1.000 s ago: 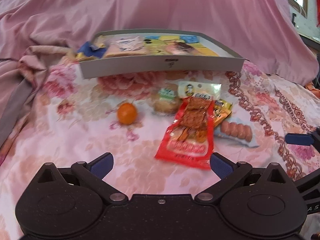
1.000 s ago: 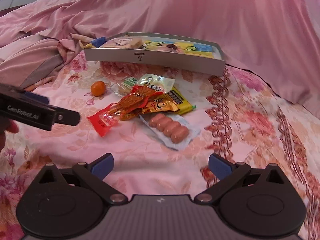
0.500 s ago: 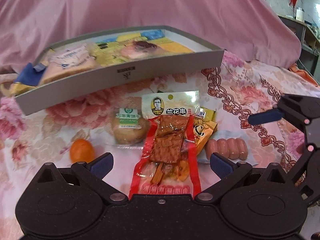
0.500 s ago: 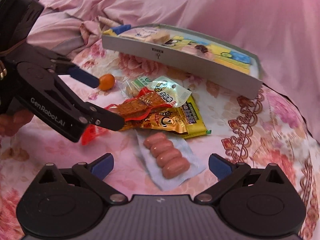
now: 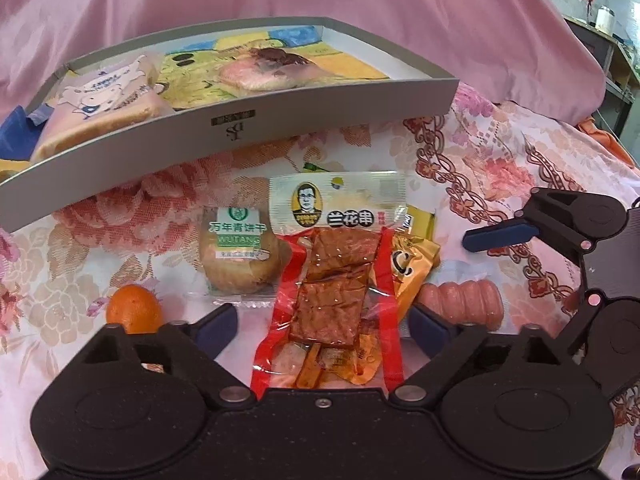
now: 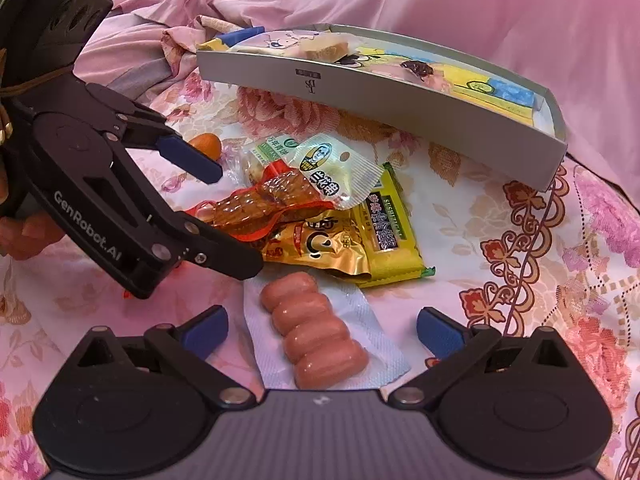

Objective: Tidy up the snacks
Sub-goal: 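Grasp the red spicy strip pack with the left tool while the right tool grasps the sausage pack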

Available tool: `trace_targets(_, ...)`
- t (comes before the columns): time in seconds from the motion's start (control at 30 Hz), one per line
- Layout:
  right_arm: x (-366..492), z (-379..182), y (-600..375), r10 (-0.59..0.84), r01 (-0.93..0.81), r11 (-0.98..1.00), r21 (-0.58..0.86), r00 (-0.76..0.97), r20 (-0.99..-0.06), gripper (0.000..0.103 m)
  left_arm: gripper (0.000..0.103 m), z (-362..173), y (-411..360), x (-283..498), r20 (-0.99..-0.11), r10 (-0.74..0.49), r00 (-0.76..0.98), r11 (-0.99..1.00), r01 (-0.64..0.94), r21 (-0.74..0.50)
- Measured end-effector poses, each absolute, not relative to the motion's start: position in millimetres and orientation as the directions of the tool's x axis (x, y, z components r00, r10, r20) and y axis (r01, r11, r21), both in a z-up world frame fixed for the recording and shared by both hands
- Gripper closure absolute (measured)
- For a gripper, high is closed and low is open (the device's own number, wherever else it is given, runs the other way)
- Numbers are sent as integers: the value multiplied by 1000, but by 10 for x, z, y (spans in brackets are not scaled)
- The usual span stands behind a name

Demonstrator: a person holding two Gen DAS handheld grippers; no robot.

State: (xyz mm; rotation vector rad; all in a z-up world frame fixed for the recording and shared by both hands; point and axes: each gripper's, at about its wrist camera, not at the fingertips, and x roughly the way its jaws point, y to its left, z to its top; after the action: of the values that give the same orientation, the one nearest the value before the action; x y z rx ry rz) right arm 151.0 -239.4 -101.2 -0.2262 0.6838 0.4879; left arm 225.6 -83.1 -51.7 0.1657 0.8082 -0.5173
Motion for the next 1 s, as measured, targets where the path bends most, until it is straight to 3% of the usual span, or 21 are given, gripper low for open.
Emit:
trace_targets(0.17,1519,-1003,-2413,377,-505,863,-8,656,-654,12,31,-520,-810,2260,-737,-403,543,859,503,-99)
trace_targets(0.27,1496,-990,-2434,378,-503,864,-6,658,-651,23,34,-499,-779,2237,-743,-401,536,865,490,-113)
trace_targets(0.5,1348,-964,-2396,346,-473,881,-15,665,-662,32,36,-471,-547,2104,-784,-337,521,912,388,-134)
trace_targets(0.77,1122,-900,-2208,285,-385,923,18,650,-704,34,37,-466,-161,1659,-818,-252,517,956,265,-127)
trace_targets(1.0,820,-856,-2050,341,-368,923,117,636,-692,32,34,-456,44,1248,-798,-267,540,961,212,-178)
